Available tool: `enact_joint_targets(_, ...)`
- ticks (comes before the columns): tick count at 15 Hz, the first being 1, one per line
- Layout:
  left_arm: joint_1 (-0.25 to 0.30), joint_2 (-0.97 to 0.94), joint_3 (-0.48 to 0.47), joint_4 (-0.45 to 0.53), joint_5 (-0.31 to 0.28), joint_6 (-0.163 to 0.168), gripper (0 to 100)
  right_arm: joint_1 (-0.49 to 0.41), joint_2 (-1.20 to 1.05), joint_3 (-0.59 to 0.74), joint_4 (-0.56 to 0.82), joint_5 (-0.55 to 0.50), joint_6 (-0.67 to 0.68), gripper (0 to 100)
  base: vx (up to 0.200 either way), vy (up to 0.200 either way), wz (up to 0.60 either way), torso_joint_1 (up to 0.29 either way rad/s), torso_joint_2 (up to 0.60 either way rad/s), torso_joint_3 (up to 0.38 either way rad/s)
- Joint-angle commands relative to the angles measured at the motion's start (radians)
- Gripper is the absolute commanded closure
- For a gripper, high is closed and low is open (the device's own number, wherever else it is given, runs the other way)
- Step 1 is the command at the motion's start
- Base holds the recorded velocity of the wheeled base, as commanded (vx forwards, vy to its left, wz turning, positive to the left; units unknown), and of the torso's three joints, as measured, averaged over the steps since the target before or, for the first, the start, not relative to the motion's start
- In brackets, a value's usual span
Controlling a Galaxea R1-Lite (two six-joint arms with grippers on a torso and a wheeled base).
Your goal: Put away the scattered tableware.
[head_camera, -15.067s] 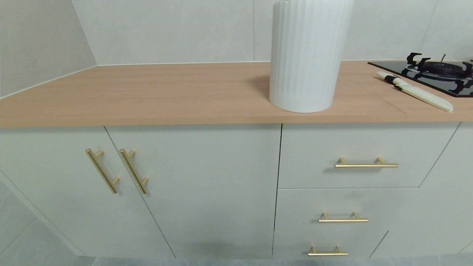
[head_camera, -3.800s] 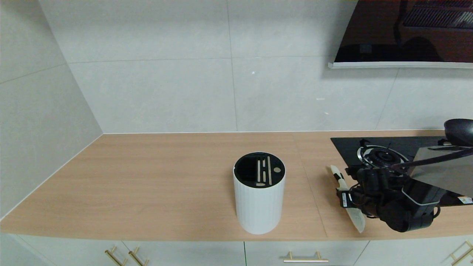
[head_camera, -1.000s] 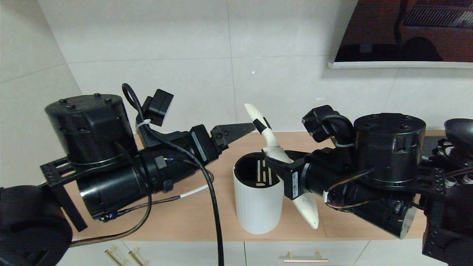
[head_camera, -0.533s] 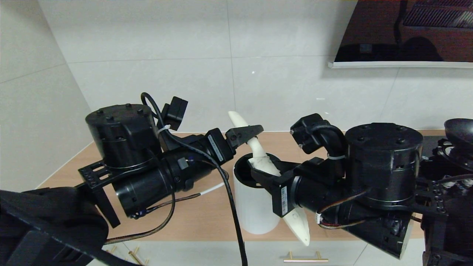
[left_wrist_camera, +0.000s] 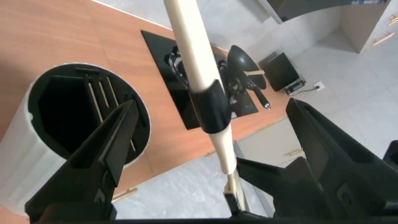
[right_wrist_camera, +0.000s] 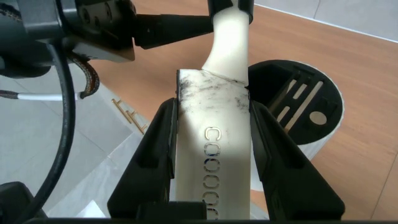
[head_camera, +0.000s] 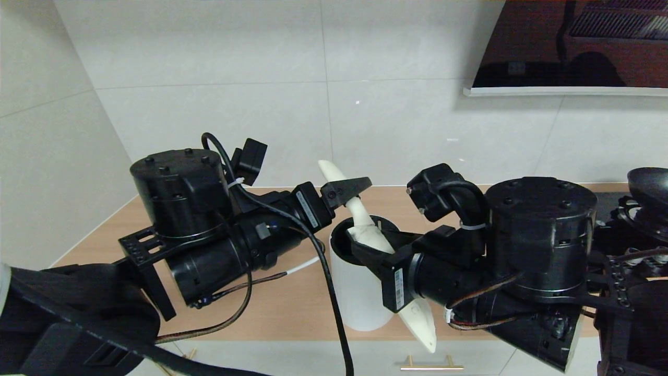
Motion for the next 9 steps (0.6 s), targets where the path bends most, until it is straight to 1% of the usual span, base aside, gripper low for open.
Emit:
enact_joint_targets(1,-0.003,-0.003,0.001,0.0,0.0,0.0,0,0.0,0.003,0.0,0.0,0.0,0.0,100,0.0,0.0,0.0,0.0,0.0,0.0)
enact_joint_targets(3,-0.004,0.0,0.001,0.0,0.0,-0.002,0,0.0,-0.003,0.0,0.0,0.0,0.0,100,0.0,0.0,0.0,0.0,0.0,0.0)
enact_joint_targets(4,-0.006,0.0,0.001,0.0,0.0,0.0,100,0.0,-0.003,0.0,0.0,0.0,0.0,100,0.0,0.0,0.0,0.0,0.0,0.0)
enact_joint_targets(9,-0.006,0.0,0.001,0.0,0.0,0.0,100,0.002,-0.003,0.003,0.0,0.0,0.002,100,0.0,0.0,0.0,0.0,0.0,0.0)
